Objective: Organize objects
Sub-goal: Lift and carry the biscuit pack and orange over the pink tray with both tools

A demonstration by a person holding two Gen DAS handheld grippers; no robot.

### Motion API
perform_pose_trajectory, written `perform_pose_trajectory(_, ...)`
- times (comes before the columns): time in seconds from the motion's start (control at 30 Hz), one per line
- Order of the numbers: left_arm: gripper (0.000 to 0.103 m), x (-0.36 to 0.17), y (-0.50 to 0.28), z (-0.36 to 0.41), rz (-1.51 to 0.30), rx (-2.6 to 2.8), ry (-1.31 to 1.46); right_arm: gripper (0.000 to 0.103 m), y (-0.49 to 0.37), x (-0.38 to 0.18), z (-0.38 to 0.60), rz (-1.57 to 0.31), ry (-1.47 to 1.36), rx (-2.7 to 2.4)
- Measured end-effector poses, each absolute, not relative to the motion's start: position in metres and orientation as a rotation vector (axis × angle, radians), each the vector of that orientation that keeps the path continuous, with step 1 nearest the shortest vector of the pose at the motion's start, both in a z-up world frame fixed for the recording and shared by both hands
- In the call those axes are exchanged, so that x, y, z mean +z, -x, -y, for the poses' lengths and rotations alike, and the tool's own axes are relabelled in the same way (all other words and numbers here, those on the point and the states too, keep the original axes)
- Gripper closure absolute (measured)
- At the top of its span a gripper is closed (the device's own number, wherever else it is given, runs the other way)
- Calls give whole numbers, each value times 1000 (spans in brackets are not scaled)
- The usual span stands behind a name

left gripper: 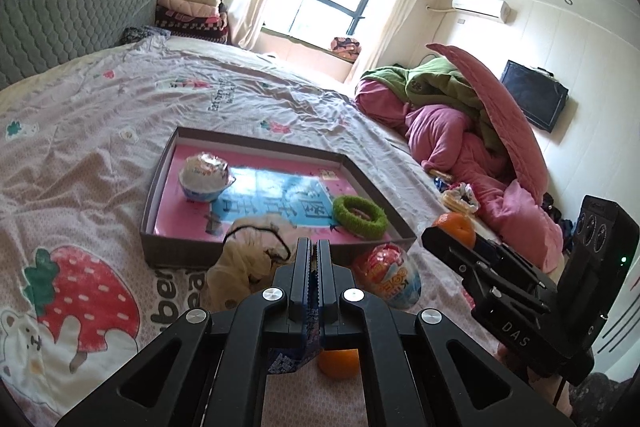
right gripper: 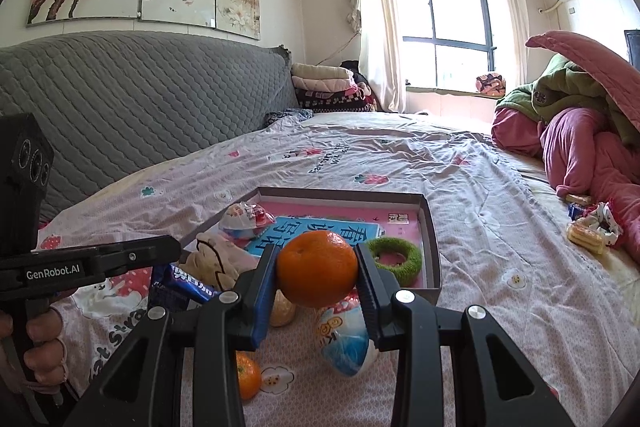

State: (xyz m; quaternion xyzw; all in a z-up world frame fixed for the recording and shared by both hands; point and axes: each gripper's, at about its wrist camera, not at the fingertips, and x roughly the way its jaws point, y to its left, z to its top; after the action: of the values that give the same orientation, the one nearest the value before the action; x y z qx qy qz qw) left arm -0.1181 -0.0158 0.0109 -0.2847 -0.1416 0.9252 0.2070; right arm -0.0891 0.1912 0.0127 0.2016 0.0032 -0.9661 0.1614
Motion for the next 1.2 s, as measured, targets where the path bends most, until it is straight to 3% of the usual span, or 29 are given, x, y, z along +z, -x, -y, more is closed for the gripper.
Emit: perform_pose_trajectory(1.2, 101, 42, 189, 25, 387, 2673, 674, 65, 149, 31, -185, -35, -511, -2768)
